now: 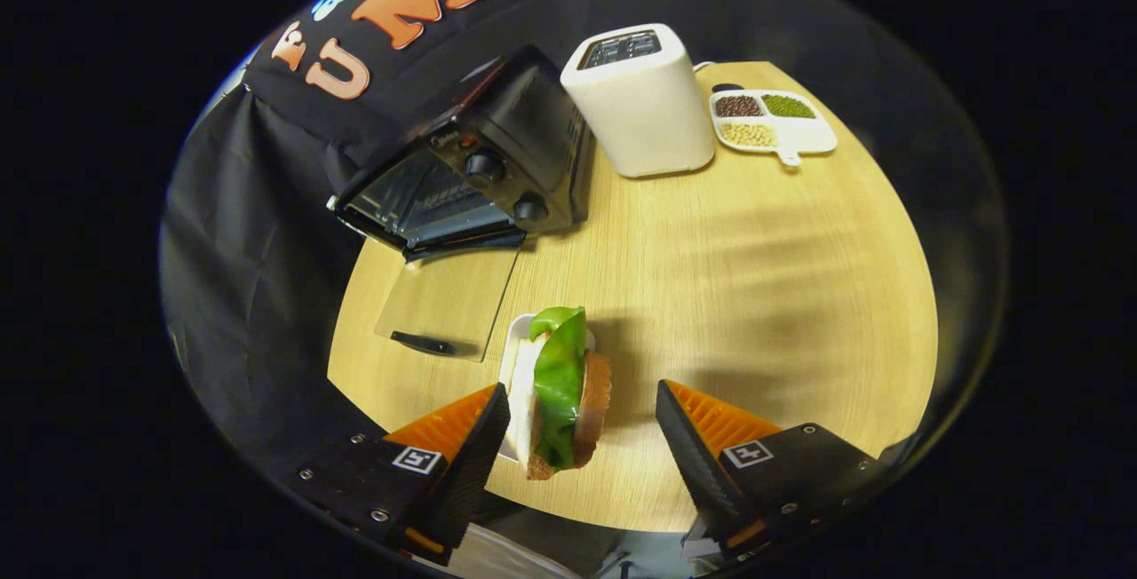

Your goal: Open the toaster oven, put the food inside, and close the toaster oven door.

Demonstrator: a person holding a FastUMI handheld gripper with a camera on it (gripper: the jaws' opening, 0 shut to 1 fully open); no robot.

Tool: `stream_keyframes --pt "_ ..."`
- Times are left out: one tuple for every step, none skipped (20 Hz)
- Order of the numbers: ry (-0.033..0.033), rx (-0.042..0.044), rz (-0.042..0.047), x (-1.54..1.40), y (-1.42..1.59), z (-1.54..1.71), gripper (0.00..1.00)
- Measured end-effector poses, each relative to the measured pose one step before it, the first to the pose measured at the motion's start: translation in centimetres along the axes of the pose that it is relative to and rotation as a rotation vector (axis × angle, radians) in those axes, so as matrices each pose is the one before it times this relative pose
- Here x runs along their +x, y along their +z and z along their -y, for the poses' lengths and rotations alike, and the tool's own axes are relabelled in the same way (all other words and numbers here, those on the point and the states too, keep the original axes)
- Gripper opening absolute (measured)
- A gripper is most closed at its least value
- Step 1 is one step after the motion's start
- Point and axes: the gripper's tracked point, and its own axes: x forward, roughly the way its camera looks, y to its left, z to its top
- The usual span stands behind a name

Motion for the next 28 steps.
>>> stream_keyframes --pt "0.00184 -0.00006 -0.02447 0.645 -0.283 -0.004 0.99" --pt "0.00727 -0.00158 -0.01556 0.471 -0.152 -0.036 0.99" --pt "0.0089 0.00642 -0.0124 0.406 -0.065 -0.099 0.99" --pt "0.01287 0.01132 -0.01666 0.26 -0.146 -0.155 0.99" --pt "0.01358 0.01499 -0.01278 0.19 -0.061 -0.16 0.99" --pt "0.00472 0.01366 -0.0074 0.161 -0.01 -0.075 0.98" --pt "0.00445 0.01214 -0.0027 -0.313 0.245 0.053 0.94" --pt "0.00305 0.01495 -0.00061 0.119 0.077 0.034 0.88" --pt "0.00844 0.0245 -0.00277 0.045 0.007 -0.128 0.79" --pt "0.01142 0.01843 -0.00209 0.063 0.02 -0.17 0.74" --pt "0.01388 0.02023 -0.00133 -0.048 0.087 -0.21 0.66" --pt "0.00688 0.01365 -0.0021 0.114 -0.093 -0.222 0.58" --pt "0.01465 0.01559 0.00273 -0.049 0.187 -0.362 0.5" --pt "0.002 0.01539 0.00996 -0.179 0.19 -0.174 0.46" --pt "-0.00239 0.00832 0.00905 -0.196 0.187 -0.063 0.37" --pt "-0.0009 0.01161 0.01071 -0.189 0.183 -0.17 0.36" --pt "0.00372 0.01888 0.00889 -0.239 0.15 -0.249 0.32" --pt "0.01054 0.01583 0.00806 -0.372 0.084 -0.452 0.32" --pt "0.00234 0.00102 0.01407 -0.294 0.331 -0.307 0.32" --pt "0.00345 -0.00381 0.01224 -0.608 0.074 -0.318 0.32" --pt "0.0018 0.00079 0.01585 -0.508 0.236 -0.314 0.32" --pt "0.00365 0.00368 0.01607 -0.525 0.198 -0.402 0.31" --pt "0.00127 0.01041 0.01802 -0.479 0.299 -0.42 0.31" --pt "0.00345 0.00581 0.01464 -0.487 -0.031 -0.631 0.31" --pt "0.004 0.00407 0.01987 -0.556 0.098 -0.556 0.31" --pt "0.00397 0.00402 0.02046 -0.44 0.104 -0.755 0.32" --pt "0.00723 0.00824 0.01984 -0.428 0.093 -0.769 0.32" --pt "0.01273 0.0092 0.02376 -0.345 0.098 -1.011 0.32"
